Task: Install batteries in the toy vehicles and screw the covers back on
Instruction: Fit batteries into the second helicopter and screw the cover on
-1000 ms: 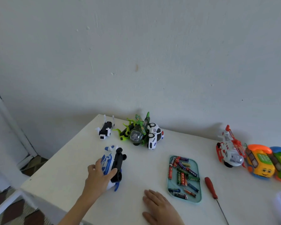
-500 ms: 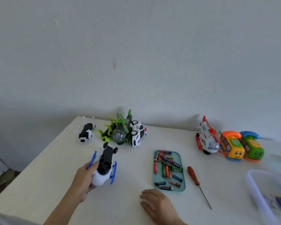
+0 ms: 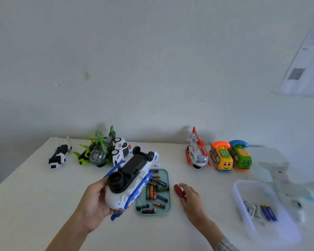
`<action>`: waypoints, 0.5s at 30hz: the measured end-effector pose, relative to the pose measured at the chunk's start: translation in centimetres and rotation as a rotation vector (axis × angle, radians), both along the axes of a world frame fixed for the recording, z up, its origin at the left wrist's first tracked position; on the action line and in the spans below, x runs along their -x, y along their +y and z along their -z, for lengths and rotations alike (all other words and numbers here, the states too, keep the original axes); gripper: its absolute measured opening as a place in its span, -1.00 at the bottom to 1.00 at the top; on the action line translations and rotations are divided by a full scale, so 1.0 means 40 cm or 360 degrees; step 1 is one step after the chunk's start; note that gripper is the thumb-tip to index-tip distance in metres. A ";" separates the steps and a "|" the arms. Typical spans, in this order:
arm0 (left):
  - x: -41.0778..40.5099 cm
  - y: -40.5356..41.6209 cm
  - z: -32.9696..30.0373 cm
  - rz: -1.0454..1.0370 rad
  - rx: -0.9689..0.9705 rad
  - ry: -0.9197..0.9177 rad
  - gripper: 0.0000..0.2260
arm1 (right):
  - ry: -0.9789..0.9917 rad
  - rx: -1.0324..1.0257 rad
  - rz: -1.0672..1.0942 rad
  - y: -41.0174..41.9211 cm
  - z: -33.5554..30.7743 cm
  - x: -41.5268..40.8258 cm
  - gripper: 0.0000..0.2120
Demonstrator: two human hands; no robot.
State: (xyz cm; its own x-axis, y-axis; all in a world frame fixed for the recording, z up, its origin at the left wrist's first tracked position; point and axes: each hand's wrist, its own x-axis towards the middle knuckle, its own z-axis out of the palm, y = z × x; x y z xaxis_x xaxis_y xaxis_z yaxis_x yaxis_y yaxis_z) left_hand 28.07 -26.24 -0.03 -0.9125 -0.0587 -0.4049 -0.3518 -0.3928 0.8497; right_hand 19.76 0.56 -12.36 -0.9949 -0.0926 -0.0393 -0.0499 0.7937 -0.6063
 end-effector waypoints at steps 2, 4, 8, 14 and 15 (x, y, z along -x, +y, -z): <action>0.011 0.057 -0.007 0.0039 0.0040 0.0028 -0.61 | -0.0121 -0.0022 -0.0004 0.012 -0.011 0.006 -0.53; 0.018 0.112 -0.015 0.0104 0.0077 0.0051 -0.67 | -0.0228 0.0100 0.0076 0.037 -0.030 0.008 -0.51; 0.024 0.209 -0.022 0.0293 0.0071 0.0032 -0.70 | -0.0391 0.1134 0.0500 0.116 -0.131 -0.006 -0.73; 0.054 0.317 0.011 0.0406 0.0017 0.0041 -0.69 | -0.0624 0.1732 0.0502 0.227 -0.271 -0.047 -0.69; 0.060 0.332 0.009 0.0425 0.0026 0.0047 -0.71 | -0.0623 0.1716 0.0475 0.242 -0.282 -0.055 -0.68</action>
